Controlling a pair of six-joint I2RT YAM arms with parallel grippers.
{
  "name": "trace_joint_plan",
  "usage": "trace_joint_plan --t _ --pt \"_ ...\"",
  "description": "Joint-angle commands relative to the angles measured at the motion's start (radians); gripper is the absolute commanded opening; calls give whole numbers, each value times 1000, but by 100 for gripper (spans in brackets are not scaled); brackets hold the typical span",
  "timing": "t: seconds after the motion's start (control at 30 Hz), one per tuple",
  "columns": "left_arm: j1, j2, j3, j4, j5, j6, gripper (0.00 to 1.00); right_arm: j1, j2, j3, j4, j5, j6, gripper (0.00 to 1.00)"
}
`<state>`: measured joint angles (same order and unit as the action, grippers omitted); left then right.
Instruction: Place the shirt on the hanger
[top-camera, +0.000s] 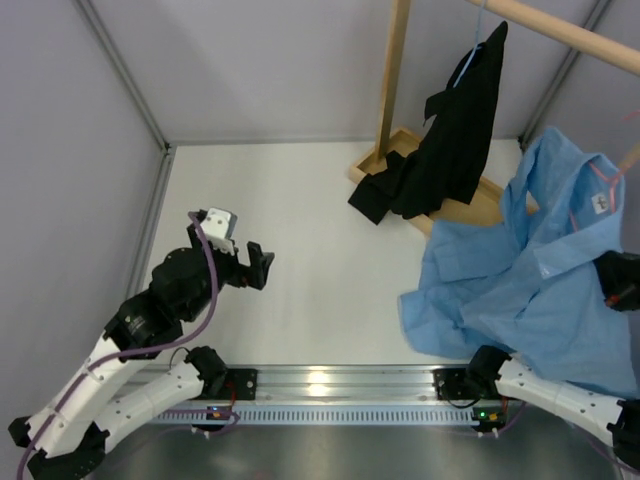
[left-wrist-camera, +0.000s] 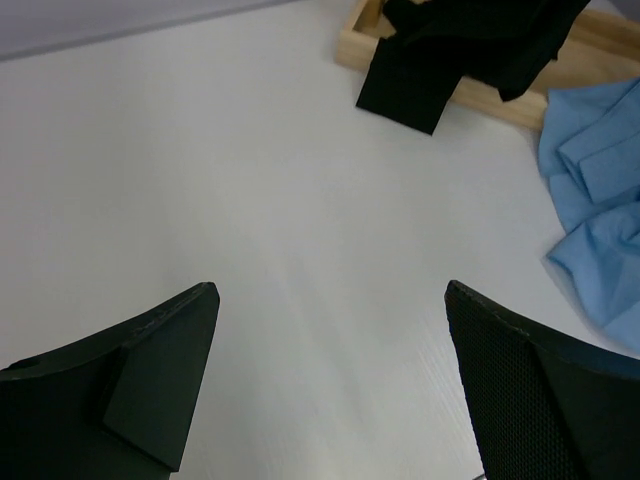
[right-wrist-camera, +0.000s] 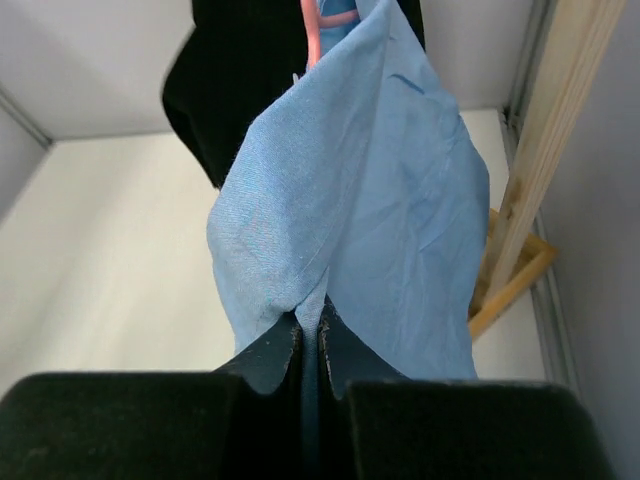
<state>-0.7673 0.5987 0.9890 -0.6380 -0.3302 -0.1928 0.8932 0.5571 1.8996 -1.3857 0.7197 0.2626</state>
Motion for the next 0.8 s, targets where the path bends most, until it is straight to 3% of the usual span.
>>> trace_joint_plan --t 0.0,0.13,0.33,0.5,0.77 --pt "-1 13 -84 -11 13 -46 98 10 73 -98 151 130 24 0" --pt "-1 1 -125 -6 3 -48 98 29 105 -155 362 248 0 0" --pt "-1 -43 -153 8 -13 -46 98 90 233 -149 509 360 4 0" --pt "0 -73 -164 14 -32 -45 98 92 211 -260 723 406 -31 0" --pt "0 -92 -171 17 -29 -50 98 92 247 -295 772 495 -43 0"
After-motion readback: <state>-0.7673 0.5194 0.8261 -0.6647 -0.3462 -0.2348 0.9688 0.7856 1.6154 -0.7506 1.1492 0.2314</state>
